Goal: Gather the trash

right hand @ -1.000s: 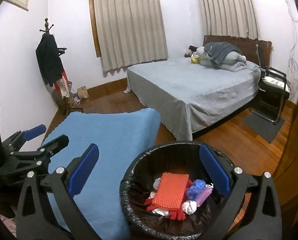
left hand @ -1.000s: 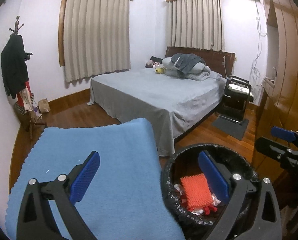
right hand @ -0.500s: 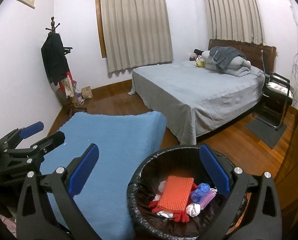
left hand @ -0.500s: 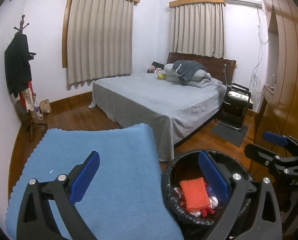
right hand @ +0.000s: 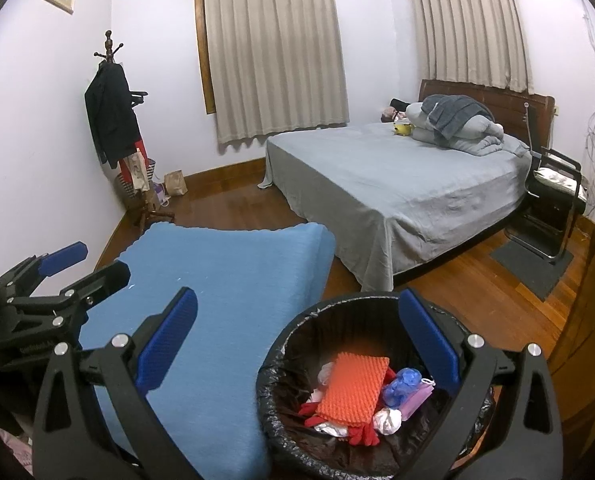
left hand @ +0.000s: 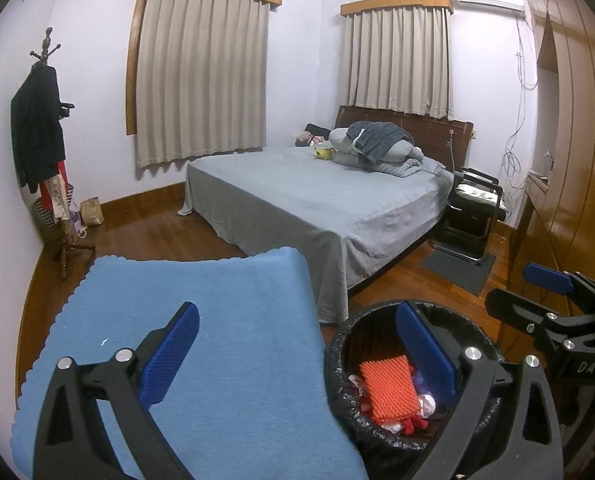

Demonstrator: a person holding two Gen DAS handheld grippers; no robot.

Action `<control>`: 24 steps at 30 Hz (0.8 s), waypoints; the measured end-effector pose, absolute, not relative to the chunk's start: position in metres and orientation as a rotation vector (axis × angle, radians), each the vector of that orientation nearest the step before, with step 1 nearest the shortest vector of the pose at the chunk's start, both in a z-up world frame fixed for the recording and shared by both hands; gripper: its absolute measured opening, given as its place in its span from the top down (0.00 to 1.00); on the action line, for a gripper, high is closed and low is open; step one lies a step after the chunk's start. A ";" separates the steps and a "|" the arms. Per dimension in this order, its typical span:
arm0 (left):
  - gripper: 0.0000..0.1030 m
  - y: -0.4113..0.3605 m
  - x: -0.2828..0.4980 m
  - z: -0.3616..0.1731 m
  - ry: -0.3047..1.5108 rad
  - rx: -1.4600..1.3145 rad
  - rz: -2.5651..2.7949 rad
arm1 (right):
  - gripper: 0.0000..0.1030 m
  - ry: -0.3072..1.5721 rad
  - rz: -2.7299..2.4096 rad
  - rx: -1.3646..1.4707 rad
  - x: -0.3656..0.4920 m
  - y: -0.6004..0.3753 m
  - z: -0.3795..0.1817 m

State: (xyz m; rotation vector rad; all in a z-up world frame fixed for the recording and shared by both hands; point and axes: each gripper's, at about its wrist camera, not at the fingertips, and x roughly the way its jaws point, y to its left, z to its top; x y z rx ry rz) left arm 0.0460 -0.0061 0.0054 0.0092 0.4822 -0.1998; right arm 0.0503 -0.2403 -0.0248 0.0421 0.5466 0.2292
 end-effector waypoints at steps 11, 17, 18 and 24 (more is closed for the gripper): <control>0.06 -0.006 0.047 0.005 0.483 0.008 -0.200 | 0.05 0.548 0.228 0.041 0.050 -0.239 -0.025; 0.06 -0.004 0.046 0.006 0.484 0.007 -0.199 | 0.05 0.548 0.228 0.041 0.051 -0.238 -0.025; 0.06 -0.005 0.047 0.005 0.484 0.007 -0.200 | 0.05 0.548 0.228 0.041 0.051 -0.238 -0.025; 0.06 -0.004 0.047 0.006 0.484 0.007 -0.200 | 0.05 0.550 0.228 0.041 0.051 -0.238 -0.024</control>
